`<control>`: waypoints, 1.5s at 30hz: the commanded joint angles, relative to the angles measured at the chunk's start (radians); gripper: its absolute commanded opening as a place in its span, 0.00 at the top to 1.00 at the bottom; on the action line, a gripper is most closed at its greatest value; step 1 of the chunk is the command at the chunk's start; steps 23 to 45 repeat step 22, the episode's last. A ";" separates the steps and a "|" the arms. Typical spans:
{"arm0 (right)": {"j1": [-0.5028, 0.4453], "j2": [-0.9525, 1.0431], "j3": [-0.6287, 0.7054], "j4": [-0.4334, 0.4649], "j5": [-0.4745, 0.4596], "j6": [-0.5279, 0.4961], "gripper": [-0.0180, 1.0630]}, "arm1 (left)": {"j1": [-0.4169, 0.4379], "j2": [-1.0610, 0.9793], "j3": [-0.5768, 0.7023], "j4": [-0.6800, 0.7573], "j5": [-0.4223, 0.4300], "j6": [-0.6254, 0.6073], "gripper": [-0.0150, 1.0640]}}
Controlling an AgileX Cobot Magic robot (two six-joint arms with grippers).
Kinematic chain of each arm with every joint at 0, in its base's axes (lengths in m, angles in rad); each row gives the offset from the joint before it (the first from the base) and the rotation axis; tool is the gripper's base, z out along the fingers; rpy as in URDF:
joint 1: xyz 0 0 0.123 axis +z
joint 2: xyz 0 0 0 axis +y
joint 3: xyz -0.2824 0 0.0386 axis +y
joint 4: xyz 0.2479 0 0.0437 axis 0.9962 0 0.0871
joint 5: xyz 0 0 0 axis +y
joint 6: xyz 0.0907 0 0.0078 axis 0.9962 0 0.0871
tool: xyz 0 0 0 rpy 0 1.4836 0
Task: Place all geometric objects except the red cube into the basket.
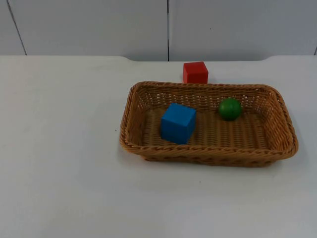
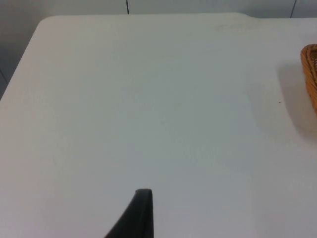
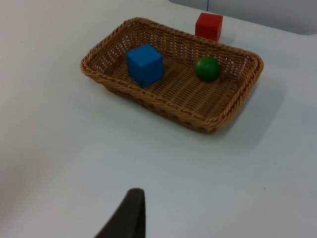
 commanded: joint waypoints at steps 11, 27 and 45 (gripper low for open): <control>-0.099 -0.004 0.007 0.001 -0.001 0.000 0.01 | 0.004 -0.003 0.006 -0.003 -0.001 -0.007 0.01; -0.373 -0.004 0.007 0.001 -0.001 0.000 0.01 | 0.004 -0.003 0.006 -0.003 -0.001 -0.007 0.01; -0.373 -0.004 0.007 0.001 -0.001 0.000 0.01 | 0.004 -0.003 0.006 -0.003 -0.001 -0.007 0.01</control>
